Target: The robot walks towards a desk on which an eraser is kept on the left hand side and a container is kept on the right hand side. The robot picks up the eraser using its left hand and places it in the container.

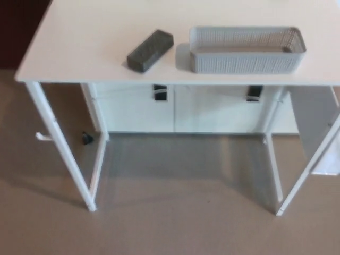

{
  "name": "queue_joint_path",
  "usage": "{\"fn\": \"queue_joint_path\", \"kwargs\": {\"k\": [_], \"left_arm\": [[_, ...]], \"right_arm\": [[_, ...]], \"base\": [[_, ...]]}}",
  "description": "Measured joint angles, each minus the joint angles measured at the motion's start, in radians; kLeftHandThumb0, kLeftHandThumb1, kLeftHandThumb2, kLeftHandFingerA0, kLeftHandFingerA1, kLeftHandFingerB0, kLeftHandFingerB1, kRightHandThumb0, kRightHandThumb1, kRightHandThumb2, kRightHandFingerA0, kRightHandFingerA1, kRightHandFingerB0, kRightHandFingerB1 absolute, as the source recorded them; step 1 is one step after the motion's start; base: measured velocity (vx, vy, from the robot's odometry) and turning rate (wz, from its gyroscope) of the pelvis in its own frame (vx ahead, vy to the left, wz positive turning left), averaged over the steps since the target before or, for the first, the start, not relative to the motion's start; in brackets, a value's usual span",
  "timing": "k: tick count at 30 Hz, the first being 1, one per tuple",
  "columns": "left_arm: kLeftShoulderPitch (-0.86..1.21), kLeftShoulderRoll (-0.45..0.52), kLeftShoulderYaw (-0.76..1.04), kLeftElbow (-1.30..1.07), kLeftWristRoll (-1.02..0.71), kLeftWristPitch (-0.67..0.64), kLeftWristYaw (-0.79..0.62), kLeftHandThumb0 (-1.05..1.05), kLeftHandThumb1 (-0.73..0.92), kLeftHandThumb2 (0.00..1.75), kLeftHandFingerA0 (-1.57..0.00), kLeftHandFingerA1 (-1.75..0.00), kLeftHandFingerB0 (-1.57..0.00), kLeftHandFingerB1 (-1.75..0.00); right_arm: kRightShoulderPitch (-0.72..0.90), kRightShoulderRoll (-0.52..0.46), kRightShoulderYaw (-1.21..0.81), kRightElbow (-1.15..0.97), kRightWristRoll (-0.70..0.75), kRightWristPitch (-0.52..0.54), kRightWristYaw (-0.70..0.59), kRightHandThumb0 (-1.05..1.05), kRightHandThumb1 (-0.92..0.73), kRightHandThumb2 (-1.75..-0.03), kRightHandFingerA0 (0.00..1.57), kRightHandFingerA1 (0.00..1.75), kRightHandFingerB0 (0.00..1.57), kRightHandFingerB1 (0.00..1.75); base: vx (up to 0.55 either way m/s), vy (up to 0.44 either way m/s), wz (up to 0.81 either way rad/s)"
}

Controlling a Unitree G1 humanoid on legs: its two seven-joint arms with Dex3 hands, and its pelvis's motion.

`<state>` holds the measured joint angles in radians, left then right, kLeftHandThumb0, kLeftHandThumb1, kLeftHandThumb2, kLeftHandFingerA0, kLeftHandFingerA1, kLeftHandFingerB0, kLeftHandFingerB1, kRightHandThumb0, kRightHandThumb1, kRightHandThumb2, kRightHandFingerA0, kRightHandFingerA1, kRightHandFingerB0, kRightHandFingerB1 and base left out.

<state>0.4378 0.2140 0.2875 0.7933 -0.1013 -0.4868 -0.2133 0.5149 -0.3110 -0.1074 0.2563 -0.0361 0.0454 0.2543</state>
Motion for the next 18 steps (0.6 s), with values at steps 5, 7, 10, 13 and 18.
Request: {"fn": "queue_joint_path", "kwargs": {"k": [5,7,10,13,18], "left_arm": [[-0.043,0.033,-0.001,0.08,0.005,0.012,0.015,-0.38,0.52,0.69,-0.32,-0.41,-0.31,-0.39],[-0.065,0.042,-0.004,0.122,0.009,0.015,0.022,-0.29,0.59,0.58,-0.36,-0.34,-0.33,-0.31],[-0.105,0.063,-0.004,0.201,0.012,0.019,0.028,-0.28,0.6,0.58,-0.39,-0.36,-0.3,-0.31],[-0.141,0.067,-0.006,0.247,0.014,0.022,0.03,-0.28,0.59,0.58,-0.41,-0.36,-0.32,-0.31],[-0.151,0.07,-0.01,0.303,0.02,0.022,0.04,-0.29,0.58,0.58,-0.4,-0.35,-0.32,-0.31]], "right_arm": [[-0.045,0.001,0.0,0.112,-0.004,0.005,-0.014,-0.45,-0.67,-0.59,0.43,0.42,0.38,0.37],[-0.064,0.0,-0.001,0.148,-0.005,0.005,-0.019,-0.47,-0.67,-0.59,0.41,0.42,0.37,0.37],[-0.083,0.001,-0.001,0.184,-0.008,0.014,-0.027,-0.44,-0.67,-0.6,0.41,0.44,0.36,0.38],[-0.1,-0.009,-0.005,0.194,-0.008,0.017,-0.033,-0.44,-0.67,-0.6,0.4,0.44,0.35,0.38],[-0.115,-0.009,-0.004,0.225,-0.007,0.019,-0.037,-0.47,-0.66,-0.59,0.41,0.43,0.37,0.36]], "base": [[0.21,-0.035,0.07],[0.17,-0.196,0.19],[0.32,-0.305,0.15],[0.29,-0.316,0.31],[0.16,-0.108,-0.01]]}}
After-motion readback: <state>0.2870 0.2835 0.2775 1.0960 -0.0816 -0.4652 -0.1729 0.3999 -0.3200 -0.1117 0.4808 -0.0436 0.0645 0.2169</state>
